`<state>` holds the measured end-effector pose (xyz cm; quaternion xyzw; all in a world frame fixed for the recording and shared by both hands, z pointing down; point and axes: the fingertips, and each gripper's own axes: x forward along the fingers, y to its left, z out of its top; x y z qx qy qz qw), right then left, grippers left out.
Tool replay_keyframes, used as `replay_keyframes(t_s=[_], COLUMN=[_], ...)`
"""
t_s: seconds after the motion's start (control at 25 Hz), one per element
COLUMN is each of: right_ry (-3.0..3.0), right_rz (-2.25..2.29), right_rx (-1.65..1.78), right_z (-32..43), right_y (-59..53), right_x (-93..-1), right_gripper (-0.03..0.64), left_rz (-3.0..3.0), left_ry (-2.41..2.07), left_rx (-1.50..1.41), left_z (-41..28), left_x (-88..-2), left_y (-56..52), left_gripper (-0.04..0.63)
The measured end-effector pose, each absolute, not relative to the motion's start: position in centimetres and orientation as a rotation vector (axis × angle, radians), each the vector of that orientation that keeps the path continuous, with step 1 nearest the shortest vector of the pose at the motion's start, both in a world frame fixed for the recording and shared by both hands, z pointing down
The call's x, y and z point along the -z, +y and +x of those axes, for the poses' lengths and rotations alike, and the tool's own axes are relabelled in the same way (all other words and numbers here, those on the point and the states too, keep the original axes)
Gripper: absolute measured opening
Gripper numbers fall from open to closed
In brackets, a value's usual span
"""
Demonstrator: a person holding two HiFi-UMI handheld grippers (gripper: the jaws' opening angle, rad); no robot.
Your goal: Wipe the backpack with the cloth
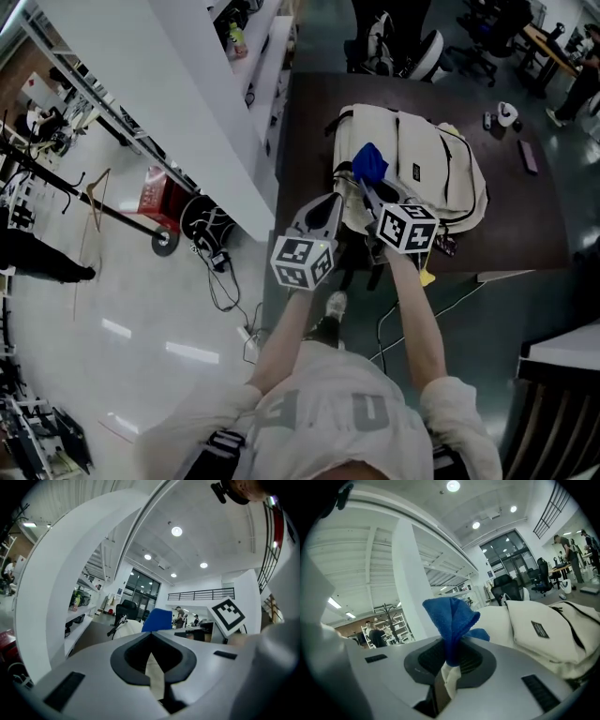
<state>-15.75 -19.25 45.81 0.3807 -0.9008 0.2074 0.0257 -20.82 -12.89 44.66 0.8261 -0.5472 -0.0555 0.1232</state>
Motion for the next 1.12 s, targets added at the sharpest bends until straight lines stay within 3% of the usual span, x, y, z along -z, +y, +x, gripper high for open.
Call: replay_keyframes(t_s=[0.32, 0.52, 1.12], right_ry=[-2.705, -2.731, -2.731], right_rz=[1.165, 1.168, 1.359], right_rx=[-0.681, -0.580, -0.257], right_z=[-15.4, -15.1, -12.3], right_y=[-14.8, -15.7, -36.2], right_x=[-49.9, -47.3, -37.3], right_gripper=[0.043, 0.043, 0.043], left_rz=[2.402, 2.406, 2.453], left_ry=[-1.613, -1.611, -1.544], left_rx=[0.188, 0.216, 0.277], left_z=[-20.8, -20.6, -20.4], left_x=[-44.6, -44.0, -41.3], left_y=[-9.8, -10.7, -26.6], left_gripper=[0.003, 0.003, 0.003])
